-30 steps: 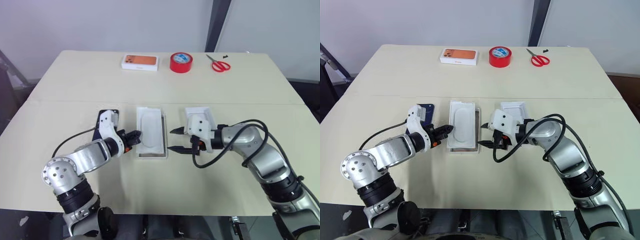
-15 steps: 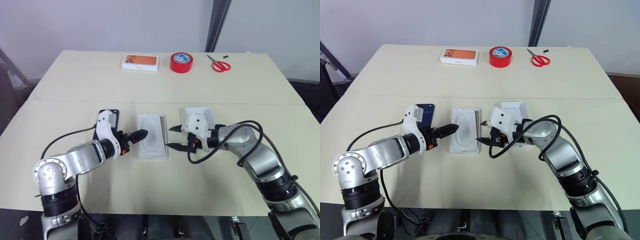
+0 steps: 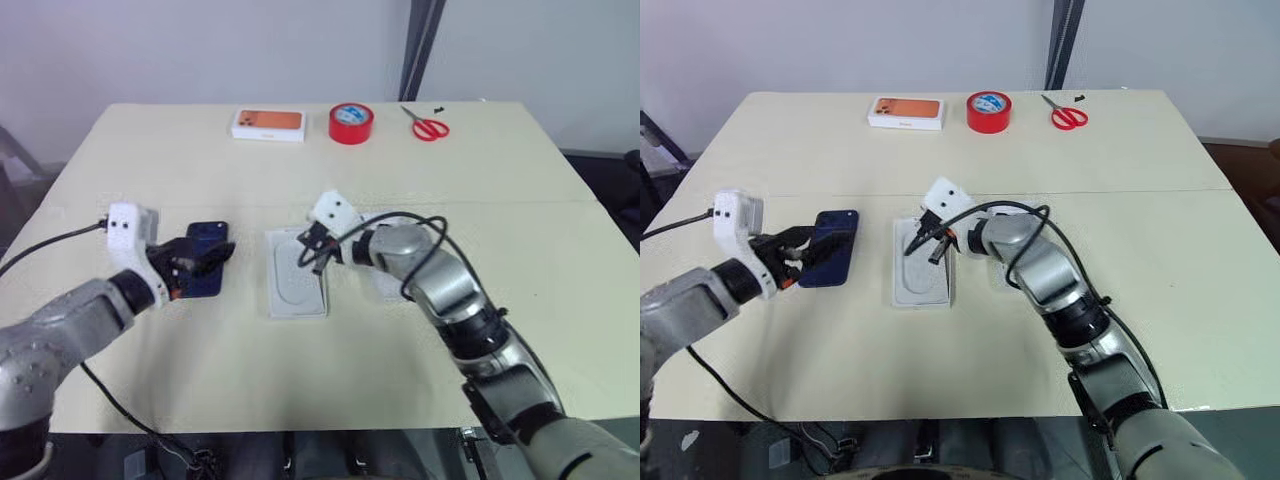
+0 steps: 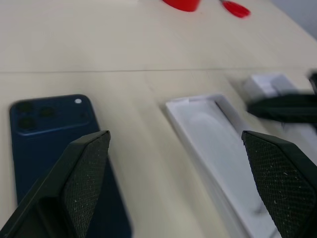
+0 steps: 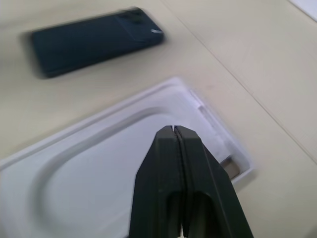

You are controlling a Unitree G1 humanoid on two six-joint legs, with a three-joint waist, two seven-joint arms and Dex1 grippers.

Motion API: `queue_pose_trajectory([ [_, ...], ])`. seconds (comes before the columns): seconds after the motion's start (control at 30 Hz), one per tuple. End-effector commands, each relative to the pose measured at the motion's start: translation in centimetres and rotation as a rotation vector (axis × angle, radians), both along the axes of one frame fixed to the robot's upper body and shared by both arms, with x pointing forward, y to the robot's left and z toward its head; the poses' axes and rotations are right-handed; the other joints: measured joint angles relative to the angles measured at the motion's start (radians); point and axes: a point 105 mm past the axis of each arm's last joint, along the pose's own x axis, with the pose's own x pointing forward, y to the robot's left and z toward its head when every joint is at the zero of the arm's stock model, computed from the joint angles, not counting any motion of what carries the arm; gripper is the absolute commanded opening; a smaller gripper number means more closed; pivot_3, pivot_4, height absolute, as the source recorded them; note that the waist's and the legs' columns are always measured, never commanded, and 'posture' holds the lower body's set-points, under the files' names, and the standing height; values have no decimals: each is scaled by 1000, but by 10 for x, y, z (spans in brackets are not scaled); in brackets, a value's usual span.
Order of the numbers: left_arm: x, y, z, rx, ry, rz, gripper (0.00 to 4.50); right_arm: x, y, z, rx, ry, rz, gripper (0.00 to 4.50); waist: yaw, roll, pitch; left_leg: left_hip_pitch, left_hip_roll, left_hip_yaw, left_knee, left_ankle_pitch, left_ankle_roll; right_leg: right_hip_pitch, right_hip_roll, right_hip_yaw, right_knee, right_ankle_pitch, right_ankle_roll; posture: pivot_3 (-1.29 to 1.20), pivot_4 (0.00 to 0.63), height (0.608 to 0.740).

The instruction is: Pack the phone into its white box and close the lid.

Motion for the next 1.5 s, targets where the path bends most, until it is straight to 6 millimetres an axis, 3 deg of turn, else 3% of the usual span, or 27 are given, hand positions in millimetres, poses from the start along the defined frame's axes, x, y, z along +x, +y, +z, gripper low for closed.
queue_pose_trajectory([
  [0.03,-15,-1,-3,111,-69,-122,4500,4,12,4,-14,-50,-6,28,1,0,0,0,0,0,0,0,0,0,0,0,0,0,0,0,150,725],
  [0.23,-35,3,-25,156,-21,-212,4500,11,26,-9,-31,-47,-53,28,-10,0,0,0,-2,0,-8,-3,5,-4,-4,0,0,0,-1,0,150,725],
  [0.43,-38,2,-28,116,-21,-205,4500,23,15,-17,-72,-68,-163,28,-26,0,0,0,-3,0,-11,-1,3,-7,-4,0,1,2,2,0,150,725],
  [0.63,-40,1,-27,96,-26,-193,4500,18,2,-24,-112,-61,-190,28,-26,0,0,0,-2,0,-11,-1,3,-8,-4,0,2,2,2,0,150,725],
  [1.03,-37,4,-27,93,-25,-167,4500,-14,14,8,-25,-143,52,28,-25,0,0,0,-2,0,-11,-1,4,-8,-4,0,3,2,2,0,150,725],
  [1.13,-37,5,-27,92,-23,-162,4500,-29,14,0,-54,-105,141,28,-23,0,0,0,-2,0,-11,-1,4,-7,-4,0,2,2,2,0,150,725],
  [1.37,-36,4,-27,84,-26,-158,4500,-23,19,-27,-114,-53,130,28,-26,0,0,0,-2,0,-11,-1,3,-8,-4,0,3,2,2,0,150,725],
  [1.5,-37,3,-27,80,-27,-155,4500,-36,18,-37,-146,6,215,28,-25,0,0,0,-2,0,-11,-1,4,-7,-4,0,2,2,2,0,150,725],
])
